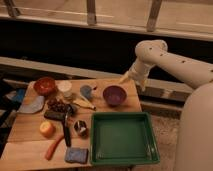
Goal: Place eraser in purple bowl
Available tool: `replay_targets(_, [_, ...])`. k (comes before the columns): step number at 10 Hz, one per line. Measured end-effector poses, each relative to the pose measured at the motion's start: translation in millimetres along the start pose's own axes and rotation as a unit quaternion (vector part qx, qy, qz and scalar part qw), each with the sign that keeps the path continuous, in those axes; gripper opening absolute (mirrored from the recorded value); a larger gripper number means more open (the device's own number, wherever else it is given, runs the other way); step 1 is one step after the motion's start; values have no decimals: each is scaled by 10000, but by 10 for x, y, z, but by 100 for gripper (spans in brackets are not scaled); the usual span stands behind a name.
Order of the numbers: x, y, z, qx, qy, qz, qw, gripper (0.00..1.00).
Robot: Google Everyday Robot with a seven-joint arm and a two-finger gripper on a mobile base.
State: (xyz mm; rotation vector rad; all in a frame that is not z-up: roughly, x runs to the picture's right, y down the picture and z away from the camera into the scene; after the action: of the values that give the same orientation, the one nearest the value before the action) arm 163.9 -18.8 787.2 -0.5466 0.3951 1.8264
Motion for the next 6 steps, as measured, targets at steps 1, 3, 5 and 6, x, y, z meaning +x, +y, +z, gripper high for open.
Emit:
replay_targets(1, [-1,0,-4,-1,-3,0,10000,80])
replay_targets(3, [-1,1,-3,-1,-2,0,10000,80])
replay_targets(5, [-4,4,-14,15,-35,-22,10000,80])
replay_targets(6, [-11,23,-37,16,-125,-99,9999,80])
